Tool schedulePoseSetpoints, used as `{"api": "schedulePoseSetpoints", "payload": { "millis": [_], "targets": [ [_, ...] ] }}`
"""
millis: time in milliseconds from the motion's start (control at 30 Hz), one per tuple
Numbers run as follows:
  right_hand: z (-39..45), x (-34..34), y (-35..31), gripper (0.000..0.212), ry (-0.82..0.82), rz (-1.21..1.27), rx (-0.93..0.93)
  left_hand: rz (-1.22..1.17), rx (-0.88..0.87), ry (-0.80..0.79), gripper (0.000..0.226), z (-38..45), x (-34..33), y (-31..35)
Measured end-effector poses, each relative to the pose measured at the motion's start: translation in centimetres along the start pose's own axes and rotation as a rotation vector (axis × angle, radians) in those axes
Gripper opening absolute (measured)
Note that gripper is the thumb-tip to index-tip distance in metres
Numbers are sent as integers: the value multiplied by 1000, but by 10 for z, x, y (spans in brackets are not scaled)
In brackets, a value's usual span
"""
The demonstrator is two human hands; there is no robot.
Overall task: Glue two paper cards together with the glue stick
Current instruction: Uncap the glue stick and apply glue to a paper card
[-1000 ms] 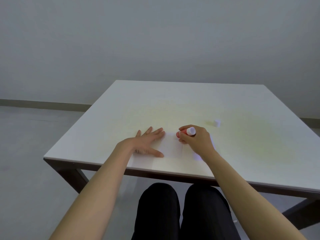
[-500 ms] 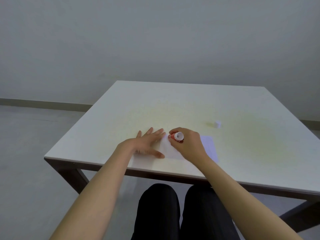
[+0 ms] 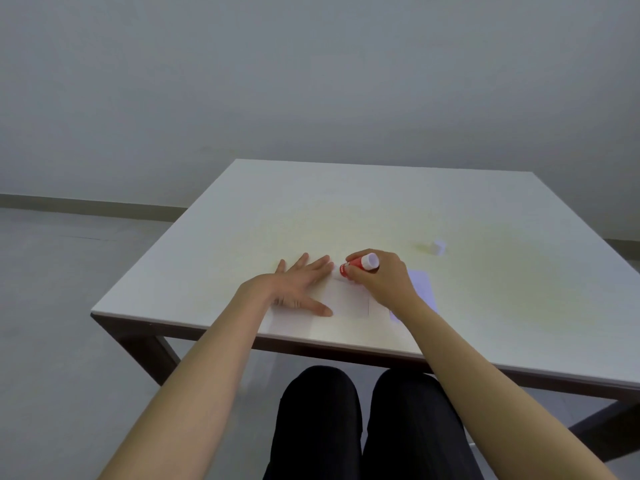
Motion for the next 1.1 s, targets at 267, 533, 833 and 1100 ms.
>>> {"api": "schedulePoseSetpoints", "payload": {
  "millis": [267,533,833,1100],
  "targets": [
    [-18,-22,-9,9,-22,-64,100,-65,3,15,105,4,-1,-3],
    [-22,14,8,5,50,6,-30,-5,3,-15,105,4,-3,-3],
    [-35,15,2,8,-41,-73,3,-28,9,-2,105,1,-1,3],
    [-41,45,-7,8,112,43,31,-53,12,4,103,-7,-2,7]
  ]
}}
Point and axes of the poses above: each hand's wrist, its own z-axis towards the middle knuckle, its own x-axis out of the back of the hand, y = z × x, the point moved 4 cm from there along z, towards the middle knuckle, and after that the axes turned 12 degrees about -y, right-handed, at the moved point
